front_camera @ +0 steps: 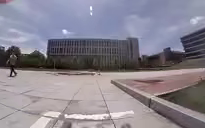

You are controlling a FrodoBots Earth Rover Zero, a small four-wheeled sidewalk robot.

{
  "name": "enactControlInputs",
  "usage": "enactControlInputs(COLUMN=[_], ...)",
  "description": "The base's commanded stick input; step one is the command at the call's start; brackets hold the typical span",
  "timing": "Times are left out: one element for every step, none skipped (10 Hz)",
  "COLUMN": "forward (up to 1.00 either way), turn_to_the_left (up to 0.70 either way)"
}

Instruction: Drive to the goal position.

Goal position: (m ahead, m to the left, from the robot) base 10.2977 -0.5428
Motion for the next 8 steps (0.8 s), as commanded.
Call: enactControlInputs(forward=[0.70,0.70,0.70,0.70,0.70,0.70,0.70,0.70], turn_to_the_left=[0.33,0.35,0.30,0.18,0.10,0.02,0.00,0.00])
